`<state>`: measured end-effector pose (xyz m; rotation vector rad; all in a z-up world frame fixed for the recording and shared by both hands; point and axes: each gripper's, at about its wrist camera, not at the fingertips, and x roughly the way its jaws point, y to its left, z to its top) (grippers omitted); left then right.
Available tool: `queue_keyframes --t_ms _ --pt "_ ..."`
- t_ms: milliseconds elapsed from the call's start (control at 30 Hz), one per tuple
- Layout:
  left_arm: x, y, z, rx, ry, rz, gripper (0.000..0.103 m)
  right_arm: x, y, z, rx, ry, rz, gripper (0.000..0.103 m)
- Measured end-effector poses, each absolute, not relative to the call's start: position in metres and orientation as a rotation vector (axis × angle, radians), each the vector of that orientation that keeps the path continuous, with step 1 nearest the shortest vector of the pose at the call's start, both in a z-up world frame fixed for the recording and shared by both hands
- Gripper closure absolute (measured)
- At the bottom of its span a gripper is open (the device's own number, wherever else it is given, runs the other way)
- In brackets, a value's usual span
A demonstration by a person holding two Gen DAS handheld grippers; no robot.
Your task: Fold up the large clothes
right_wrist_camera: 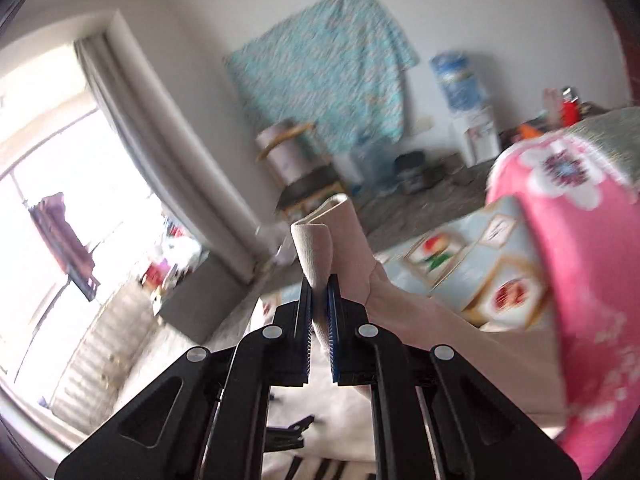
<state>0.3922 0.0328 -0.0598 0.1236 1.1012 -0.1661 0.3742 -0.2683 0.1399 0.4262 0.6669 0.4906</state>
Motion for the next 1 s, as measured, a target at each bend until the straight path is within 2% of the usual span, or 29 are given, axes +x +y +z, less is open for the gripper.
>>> queue_keyframes --t_ms 200,333,400,467,533,600,700,767,833,867,900,967,1000 --pt "0.358 0.085 -0.029 0.061 1.044 -0.142 0.007 0.397 -0.161 0.013 0.322 0.999 0.537 0.096" --pt "0.339 0.109 -0.010 -0.004 1.015 -0.183 0.007 0.392 -0.129 -0.044 0.279 1.223 0.583 0.091" --pt "0.337 0.109 -0.005 -0.030 1.013 -0.223 0.007 0.389 -0.137 -0.048 0.325 1.256 0.624 0.085" --pt "0.340 0.103 -0.002 -0.048 1.000 -0.265 0.007 0.377 -0.155 -0.035 0.388 1.226 0.658 0.060" --pt "0.344 0.090 0.001 -0.078 0.985 -0.317 0.007 0.362 -0.182 -0.017 0.414 1.137 0.650 0.052" --pt "0.353 0.078 0.001 -0.120 0.988 -0.369 0.010 0.347 -0.206 -0.007 0.411 1.090 0.609 0.051" --pt "0.375 0.058 -0.012 -0.176 1.043 -0.405 0.024 0.321 -0.242 -0.014 0.383 1.070 0.486 0.051" --pt "0.392 0.051 -0.026 -0.228 1.108 -0.398 0.039 0.312 -0.262 -0.028 0.359 1.073 0.417 0.051" --pt "0.406 0.049 -0.040 -0.294 1.160 -0.375 0.047 0.301 -0.275 -0.046 0.341 1.071 0.361 0.051" --pt "0.412 0.049 -0.046 -0.325 1.182 -0.355 0.056 0.296 -0.278 -0.051 0.337 1.067 0.340 0.051" --pt "0.417 0.049 -0.050 -0.353 1.196 -0.344 0.061 0.293 -0.280 -0.058 0.336 1.063 0.326 0.051" --pt "0.422 0.046 -0.056 -0.376 1.208 -0.337 0.082 0.287 -0.286 -0.066 0.339 1.054 0.295 0.051" --pt "0.422 0.042 -0.057 -0.358 1.208 -0.326 0.086 0.284 -0.289 -0.068 0.342 1.052 0.290 0.051"
